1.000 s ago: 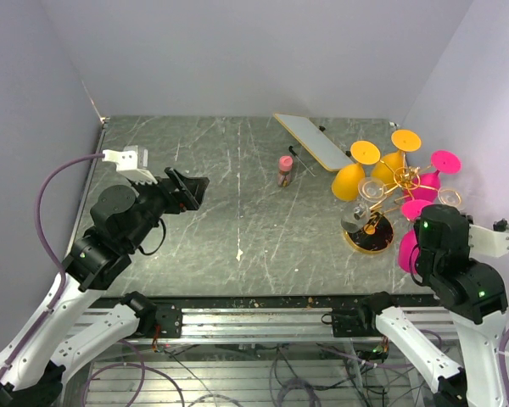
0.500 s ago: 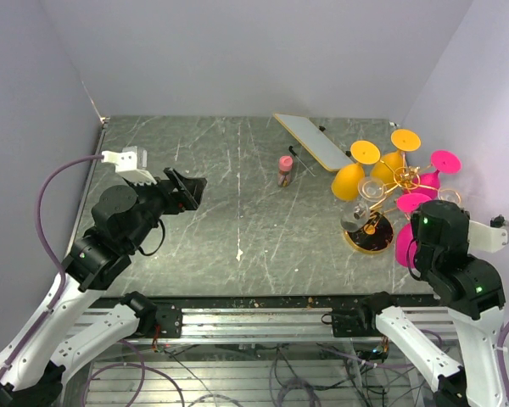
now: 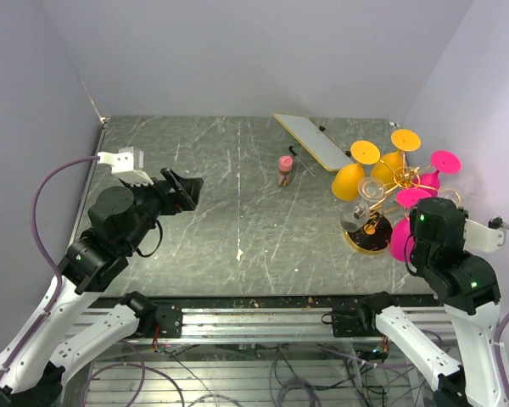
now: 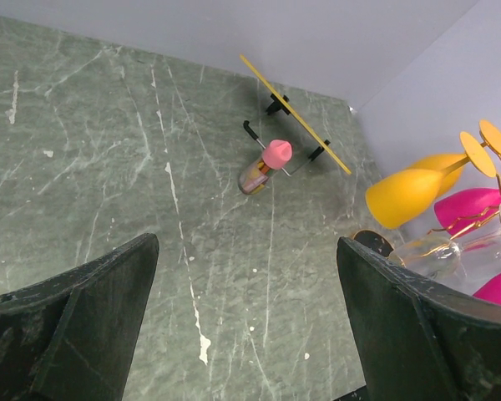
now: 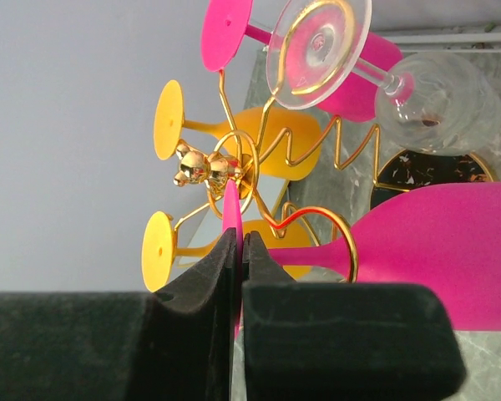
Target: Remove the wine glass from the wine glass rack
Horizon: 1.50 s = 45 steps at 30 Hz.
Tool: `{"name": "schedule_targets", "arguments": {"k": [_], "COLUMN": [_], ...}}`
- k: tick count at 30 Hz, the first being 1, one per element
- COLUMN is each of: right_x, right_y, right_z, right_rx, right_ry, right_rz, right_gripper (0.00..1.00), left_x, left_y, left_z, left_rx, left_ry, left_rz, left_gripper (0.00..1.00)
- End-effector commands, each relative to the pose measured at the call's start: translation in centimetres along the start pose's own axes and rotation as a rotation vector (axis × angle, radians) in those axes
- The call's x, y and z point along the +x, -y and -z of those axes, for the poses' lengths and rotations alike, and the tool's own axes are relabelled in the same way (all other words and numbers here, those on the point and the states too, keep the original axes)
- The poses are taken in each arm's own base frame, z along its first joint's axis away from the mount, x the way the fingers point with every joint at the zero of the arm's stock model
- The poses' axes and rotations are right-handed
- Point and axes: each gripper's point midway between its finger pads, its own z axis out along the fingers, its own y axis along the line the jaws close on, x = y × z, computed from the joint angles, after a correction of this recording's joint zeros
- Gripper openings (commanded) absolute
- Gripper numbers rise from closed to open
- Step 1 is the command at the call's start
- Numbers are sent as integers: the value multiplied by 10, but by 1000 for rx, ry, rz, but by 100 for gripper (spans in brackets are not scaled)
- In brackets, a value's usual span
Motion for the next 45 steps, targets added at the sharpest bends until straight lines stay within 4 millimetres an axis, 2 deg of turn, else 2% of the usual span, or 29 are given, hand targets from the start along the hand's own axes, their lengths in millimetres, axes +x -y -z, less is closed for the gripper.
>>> {"name": "schedule_targets", "arguments": {"k": [1,13,23,33,45], "right_x": [-4,7,4,11,30], "right_y": [-4,-4,-7,-25,-21], "right_z": [-4,-15,-15,0,29], "right_rx": [-9,14,9,-116,-184], "right_ry": [36,53,63,-50,-257], "right_rz": [-91,-114,-132,-140,-211], "right_gripper": [0,0,0,0,0], "left_x": [-18,-10,-12,-17,-6], "left_y": [5,8,6,10,23], "left_z": [5,4,7,7,2], "left_rx": [5,28,25,33,96], "left_ry": [42,18,29,38,-8], "left_rz": [11,27,29,37,78], "left_gripper": [98,98,98,98,98]}}
